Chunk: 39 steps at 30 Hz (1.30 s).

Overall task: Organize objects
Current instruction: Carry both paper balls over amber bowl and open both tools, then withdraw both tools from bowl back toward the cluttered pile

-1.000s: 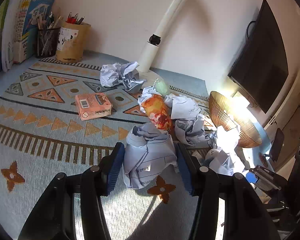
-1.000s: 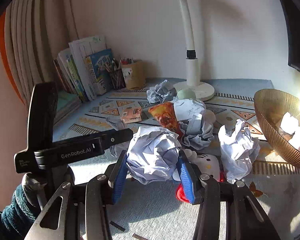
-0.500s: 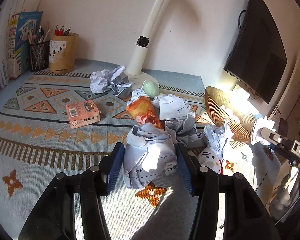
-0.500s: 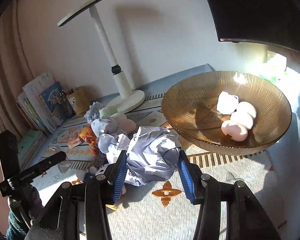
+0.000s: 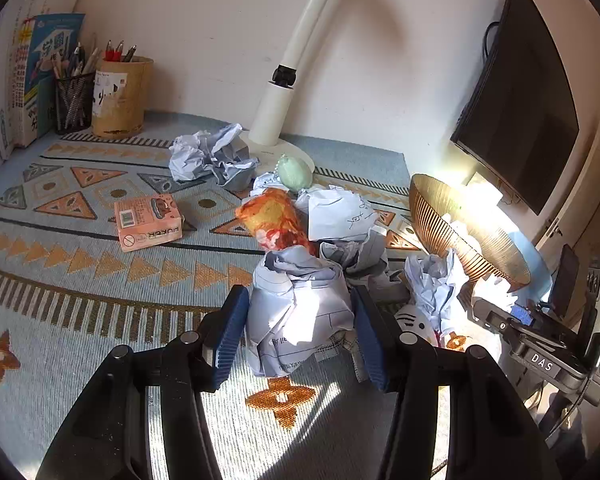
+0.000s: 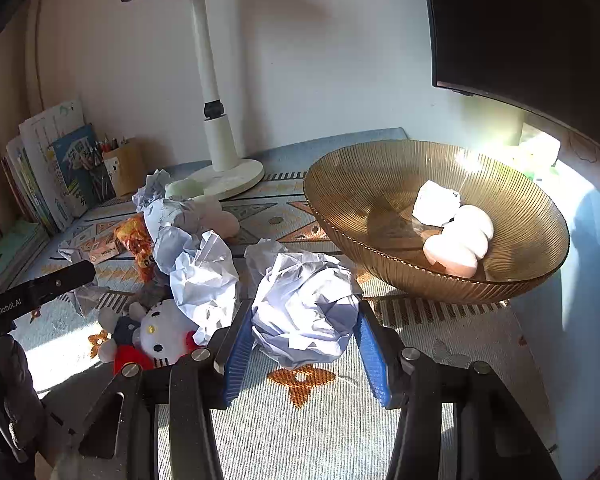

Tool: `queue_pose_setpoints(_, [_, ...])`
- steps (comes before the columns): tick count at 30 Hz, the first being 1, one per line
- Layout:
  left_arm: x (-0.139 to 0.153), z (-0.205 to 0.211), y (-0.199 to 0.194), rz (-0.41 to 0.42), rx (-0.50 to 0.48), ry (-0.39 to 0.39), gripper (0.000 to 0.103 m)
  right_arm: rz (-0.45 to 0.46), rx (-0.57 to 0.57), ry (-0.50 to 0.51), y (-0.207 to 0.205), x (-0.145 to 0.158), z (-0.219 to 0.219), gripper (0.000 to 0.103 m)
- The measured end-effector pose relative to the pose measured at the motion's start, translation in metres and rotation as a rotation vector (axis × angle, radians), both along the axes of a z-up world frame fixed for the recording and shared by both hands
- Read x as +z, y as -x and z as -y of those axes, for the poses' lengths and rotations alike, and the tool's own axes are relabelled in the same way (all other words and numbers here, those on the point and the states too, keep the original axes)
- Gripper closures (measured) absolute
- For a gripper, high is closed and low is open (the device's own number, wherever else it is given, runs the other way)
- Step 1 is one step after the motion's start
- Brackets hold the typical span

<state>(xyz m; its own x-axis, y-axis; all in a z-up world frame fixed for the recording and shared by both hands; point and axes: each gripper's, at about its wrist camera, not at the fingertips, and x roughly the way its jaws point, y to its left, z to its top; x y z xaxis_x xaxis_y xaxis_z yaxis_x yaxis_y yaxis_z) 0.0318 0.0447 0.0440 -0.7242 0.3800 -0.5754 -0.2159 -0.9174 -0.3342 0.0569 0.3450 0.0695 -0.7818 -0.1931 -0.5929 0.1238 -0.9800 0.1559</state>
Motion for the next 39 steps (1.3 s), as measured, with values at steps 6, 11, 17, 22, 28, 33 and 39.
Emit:
queue_pose_setpoints(6, [0.064,-0.041,0.009,-0.09,-0.144,-0.001,0.053,-0.16,-0.154,0.092,-0.011,0.074,-0.05,0.054])
queue_pose_setpoints(11, [0.118,-0.122,0.051,-0.105,-0.346,-0.077,0.053,-0.101,-0.291,0.107,0.022,0.087,-0.085,0.054])
queue_pose_setpoints(17, [0.11,-0.196,0.099,-0.051,-0.4,-0.069,0.045,0.021,-0.243,0.115,0.052,0.065,-0.103,0.016])
queue_pose_setpoints(22, [0.086,-0.211,0.111,0.015,-0.416,-0.054,0.001,0.025,-0.258,0.182,0.035,0.06,-0.121,0.016])
queue_pose_setpoints(28, [0.105,-0.151,0.079,-0.037,-0.356,-0.123,0.001,-0.093,-0.162,0.112,0.002,0.09,-0.076,0.016])
queue_pose_setpoints(33, [0.125,-0.069,0.02,-0.17,-0.143,-0.072,0.001,-0.222,-0.149,0.05,-0.018,0.088,-0.011,0.016])
queue_pose_setpoints(39, [0.071,0.011,-0.02,-0.158,0.121,0.029,0.001,-0.134,-0.054,-0.002,-0.001,0.017,0.042,0.015])
